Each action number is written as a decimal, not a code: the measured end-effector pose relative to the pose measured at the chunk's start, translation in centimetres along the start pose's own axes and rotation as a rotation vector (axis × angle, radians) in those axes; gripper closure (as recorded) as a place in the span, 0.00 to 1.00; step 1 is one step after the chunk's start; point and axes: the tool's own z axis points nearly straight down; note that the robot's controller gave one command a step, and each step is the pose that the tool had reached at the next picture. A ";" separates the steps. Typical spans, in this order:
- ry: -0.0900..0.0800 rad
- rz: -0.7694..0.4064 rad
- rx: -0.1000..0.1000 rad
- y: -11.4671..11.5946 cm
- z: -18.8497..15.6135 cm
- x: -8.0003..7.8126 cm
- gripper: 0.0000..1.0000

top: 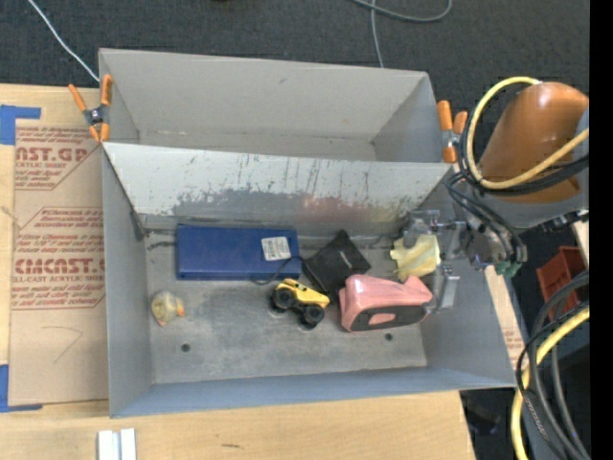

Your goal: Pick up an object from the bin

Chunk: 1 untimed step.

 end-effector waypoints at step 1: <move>-0.008 -0.002 0.001 0.1 -0.5 -0.2 0.00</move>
Offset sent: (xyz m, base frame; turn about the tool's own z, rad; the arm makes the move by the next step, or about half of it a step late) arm -0.0221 -0.0165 -0.1127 -0.1462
